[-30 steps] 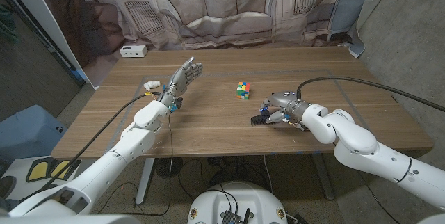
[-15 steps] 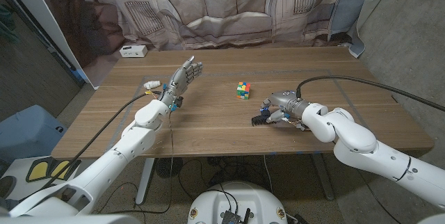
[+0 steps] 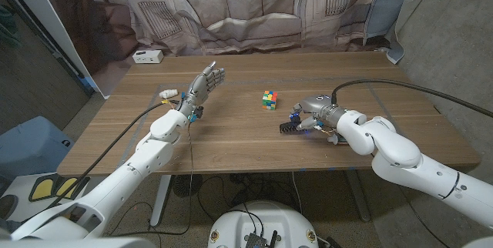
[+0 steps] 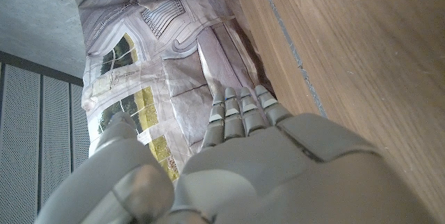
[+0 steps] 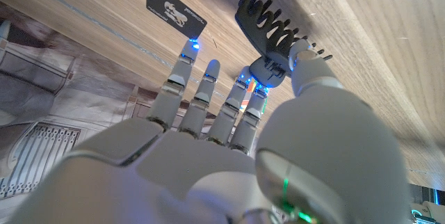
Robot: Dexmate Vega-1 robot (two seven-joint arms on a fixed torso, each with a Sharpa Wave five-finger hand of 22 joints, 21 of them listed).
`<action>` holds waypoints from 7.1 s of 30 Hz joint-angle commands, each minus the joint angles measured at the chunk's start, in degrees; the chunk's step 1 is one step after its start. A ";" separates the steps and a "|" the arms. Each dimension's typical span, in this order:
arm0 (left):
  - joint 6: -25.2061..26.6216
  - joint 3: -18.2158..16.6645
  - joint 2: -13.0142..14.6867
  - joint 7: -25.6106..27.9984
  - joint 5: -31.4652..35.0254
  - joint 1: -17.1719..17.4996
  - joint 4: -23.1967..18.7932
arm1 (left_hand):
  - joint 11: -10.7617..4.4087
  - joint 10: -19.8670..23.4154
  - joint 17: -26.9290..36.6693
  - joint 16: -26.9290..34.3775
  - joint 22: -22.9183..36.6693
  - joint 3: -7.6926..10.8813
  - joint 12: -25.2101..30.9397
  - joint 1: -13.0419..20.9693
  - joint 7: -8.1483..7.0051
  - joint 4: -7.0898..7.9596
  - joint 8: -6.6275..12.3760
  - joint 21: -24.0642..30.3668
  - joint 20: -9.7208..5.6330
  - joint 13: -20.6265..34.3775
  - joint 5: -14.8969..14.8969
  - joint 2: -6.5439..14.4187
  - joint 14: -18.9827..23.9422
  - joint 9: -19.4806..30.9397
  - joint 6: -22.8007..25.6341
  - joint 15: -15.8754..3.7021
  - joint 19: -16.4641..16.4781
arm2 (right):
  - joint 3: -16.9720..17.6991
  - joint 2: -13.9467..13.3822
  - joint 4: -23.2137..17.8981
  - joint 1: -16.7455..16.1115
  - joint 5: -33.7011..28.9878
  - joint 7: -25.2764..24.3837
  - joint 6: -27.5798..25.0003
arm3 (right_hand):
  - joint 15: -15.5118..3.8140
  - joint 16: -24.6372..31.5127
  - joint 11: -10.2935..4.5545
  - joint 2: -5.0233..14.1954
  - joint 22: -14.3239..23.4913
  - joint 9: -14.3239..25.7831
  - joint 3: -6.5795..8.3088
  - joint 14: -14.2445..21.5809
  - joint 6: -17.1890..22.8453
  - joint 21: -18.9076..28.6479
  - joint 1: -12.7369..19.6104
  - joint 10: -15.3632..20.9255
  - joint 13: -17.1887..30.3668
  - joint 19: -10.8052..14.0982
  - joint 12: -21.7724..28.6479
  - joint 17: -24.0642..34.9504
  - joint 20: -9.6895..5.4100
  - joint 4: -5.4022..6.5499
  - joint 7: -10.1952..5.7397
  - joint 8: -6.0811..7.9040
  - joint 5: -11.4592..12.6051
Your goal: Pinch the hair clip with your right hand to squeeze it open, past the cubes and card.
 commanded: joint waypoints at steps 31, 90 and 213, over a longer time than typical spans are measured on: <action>1.54 0.39 -0.10 1.19 0.41 -0.22 -0.57 | -0.03 0.51 0.15 -0.14 0.30 0.13 -0.11 0.25 0.04 -0.47 -0.04 -0.21 0.13 0.18 -0.20 0.74 0.46 0.18 0.40 -0.12 0.14 | 3.23 -0.50 1.92 -2.26 2.17 -10.82 3.84 | -7.70 0.21 -0.20 -0.17 0.29 0.50 -0.44 10.33 8.33 0.08 1.63 7.92 0.40 4.81 -0.72 -0.75 -1.90 0.44 0.11 0.57 1.59; 1.66 0.62 -0.87 0.97 0.06 -0.79 1.29 | -0.11 0.45 0.13 -0.19 0.30 0.28 -0.20 0.37 0.08 -0.93 -0.01 -0.23 0.13 0.19 -0.22 1.02 0.33 0.19 0.74 -0.08 0.03 | 4.57 0.00 4.31 -2.23 6.51 -17.60 8.26 | -9.84 5.02 0.48 1.19 0.48 8.82 -6.05 26.89 18.64 -1.33 9.45 27.59 14.31 5.18 13.88 7.68 -4.12 0.06 1.18 15.27 4.54; 1.72 2.25 -3.60 -2.63 -0.35 -5.22 7.75 | -0.19 0.40 0.14 -0.15 0.31 0.56 -0.27 0.59 0.09 -1.79 -0.07 -0.23 0.26 0.21 -0.31 1.43 0.37 0.20 0.88 -0.09 -0.12 | 4.79 -1.21 0.71 -4.50 3.97 -15.40 -1.09 | -8.14 -7.01 0.48 0.90 0.28 0.05 -9.81 15.44 3.14 -2.12 -0.52 6.09 10.34 -1.66 1.34 9.80 2.54 3.56 0.19 4.86 0.97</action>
